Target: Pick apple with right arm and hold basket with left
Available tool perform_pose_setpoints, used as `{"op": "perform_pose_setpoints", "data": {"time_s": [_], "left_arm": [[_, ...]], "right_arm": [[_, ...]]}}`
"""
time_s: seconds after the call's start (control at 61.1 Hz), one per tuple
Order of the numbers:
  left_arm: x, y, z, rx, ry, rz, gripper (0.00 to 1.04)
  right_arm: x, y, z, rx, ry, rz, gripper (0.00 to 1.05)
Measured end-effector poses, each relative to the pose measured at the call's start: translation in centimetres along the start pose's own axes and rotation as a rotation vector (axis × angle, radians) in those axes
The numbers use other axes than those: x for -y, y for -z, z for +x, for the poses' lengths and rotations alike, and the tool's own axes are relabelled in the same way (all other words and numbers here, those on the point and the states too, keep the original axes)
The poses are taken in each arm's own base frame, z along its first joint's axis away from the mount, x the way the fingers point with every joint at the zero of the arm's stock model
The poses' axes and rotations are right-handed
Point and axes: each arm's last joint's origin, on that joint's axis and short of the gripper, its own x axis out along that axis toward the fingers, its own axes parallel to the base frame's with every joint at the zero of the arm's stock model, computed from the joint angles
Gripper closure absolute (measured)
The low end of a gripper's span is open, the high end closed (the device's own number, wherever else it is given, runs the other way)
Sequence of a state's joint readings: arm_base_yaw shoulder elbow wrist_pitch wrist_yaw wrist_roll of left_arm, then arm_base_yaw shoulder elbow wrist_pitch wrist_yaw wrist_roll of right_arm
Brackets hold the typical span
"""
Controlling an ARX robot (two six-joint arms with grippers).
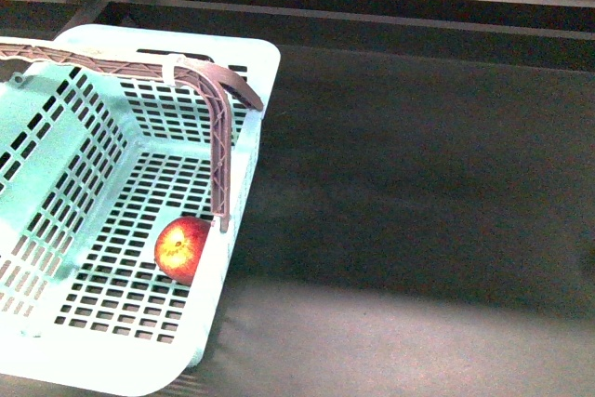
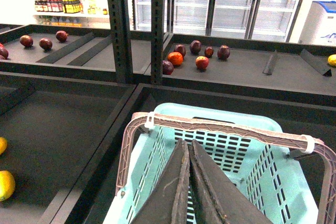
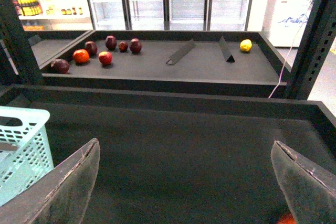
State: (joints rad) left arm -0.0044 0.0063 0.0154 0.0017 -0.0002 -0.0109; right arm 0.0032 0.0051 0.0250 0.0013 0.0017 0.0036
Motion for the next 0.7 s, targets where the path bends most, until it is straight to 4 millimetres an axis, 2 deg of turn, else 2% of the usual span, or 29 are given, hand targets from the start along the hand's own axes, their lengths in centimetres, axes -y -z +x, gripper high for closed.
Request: {"op": "perform_pose_setpoints", "data": {"time_s": [0.229,0.573,0.671,0.704], "left_arm": [[0.00,0.00,0.00,0.000,0.000,-0.001,1.01],[0.00,0.00,0.00,0.000,0.000,0.000,0.37],[0.00,0.00,0.00,0.000,0.000,0.000,0.09],[0.00,0.00,0.00,0.000,0.000,0.002,0.06]], "right_arm": [[0.00,0.00,0.00,0.000,0.000,0.000,0.09],[0.00,0.00,0.00,0.000,0.000,0.000,0.09],[0.00,0.00,0.00,0.000,0.000,0.000,0.09],[0.00,0.00,0.00,0.000,0.000,0.000,0.09]]}}
